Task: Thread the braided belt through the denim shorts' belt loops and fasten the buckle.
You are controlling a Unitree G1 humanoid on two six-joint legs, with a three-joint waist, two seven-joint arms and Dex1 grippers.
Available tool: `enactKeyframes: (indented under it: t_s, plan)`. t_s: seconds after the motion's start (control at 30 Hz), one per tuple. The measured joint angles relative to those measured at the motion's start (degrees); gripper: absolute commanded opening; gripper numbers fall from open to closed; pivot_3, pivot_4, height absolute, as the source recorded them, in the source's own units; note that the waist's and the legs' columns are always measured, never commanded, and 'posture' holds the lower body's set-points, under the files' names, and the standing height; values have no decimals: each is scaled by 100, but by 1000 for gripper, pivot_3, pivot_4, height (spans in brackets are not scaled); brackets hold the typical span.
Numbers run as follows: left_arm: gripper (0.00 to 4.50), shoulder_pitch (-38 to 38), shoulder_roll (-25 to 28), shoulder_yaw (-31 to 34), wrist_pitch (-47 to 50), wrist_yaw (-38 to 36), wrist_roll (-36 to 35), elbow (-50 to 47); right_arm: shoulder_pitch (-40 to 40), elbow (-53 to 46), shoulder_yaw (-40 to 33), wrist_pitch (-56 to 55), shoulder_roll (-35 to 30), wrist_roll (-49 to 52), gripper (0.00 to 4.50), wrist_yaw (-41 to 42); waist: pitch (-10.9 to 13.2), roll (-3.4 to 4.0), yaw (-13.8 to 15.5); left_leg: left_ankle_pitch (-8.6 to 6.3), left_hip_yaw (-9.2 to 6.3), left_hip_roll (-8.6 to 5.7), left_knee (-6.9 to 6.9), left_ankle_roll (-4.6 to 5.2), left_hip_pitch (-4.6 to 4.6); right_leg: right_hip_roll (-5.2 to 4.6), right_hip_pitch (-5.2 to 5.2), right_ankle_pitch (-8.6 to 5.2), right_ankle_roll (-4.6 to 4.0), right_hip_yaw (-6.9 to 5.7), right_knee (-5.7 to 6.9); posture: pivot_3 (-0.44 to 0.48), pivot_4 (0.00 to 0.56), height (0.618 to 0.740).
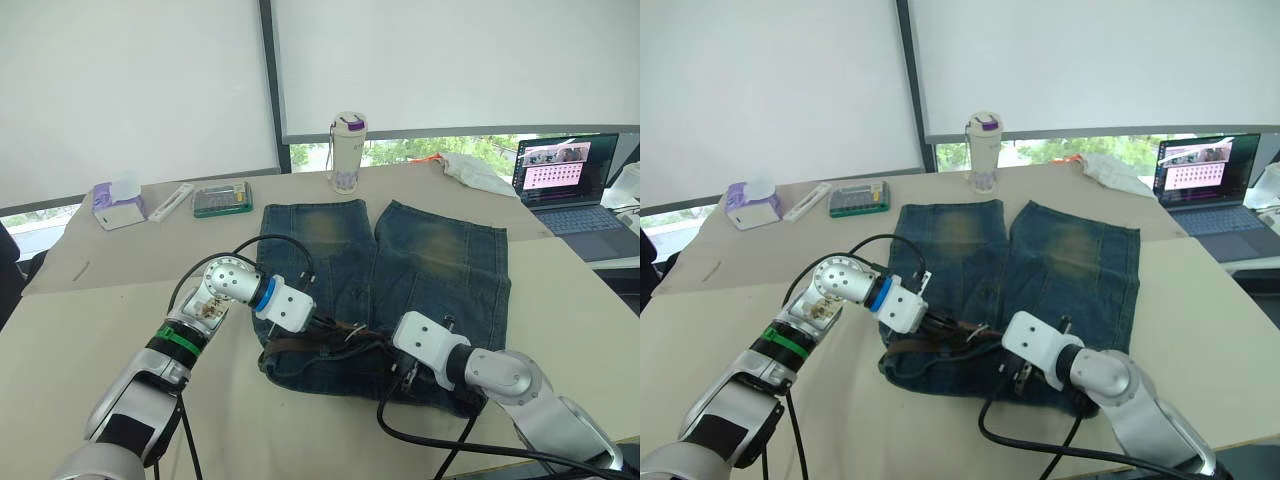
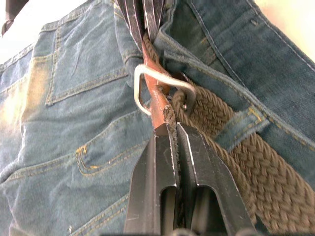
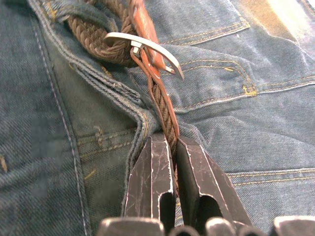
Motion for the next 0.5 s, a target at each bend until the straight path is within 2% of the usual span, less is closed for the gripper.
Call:
enactKeyframes:
  t_s: [0.47, 0.5]
  plan:
    - [0, 424, -581, 4, 991, 582, 1, -439, 139, -94, -11, 74, 37, -52, 91, 159, 0, 0, 4, 0, 0, -1, 0, 0, 1, -1, 2, 0, 0, 0, 1, 0, 150, 740]
    - [0, 440, -594, -3, 1035, 595, 5, -439, 165, -98, -24, 76, 29, -28, 840, 180, 1, -1, 2, 0, 0, -1, 0, 0, 1, -1, 1, 0, 0, 0, 2, 0, 150, 740]
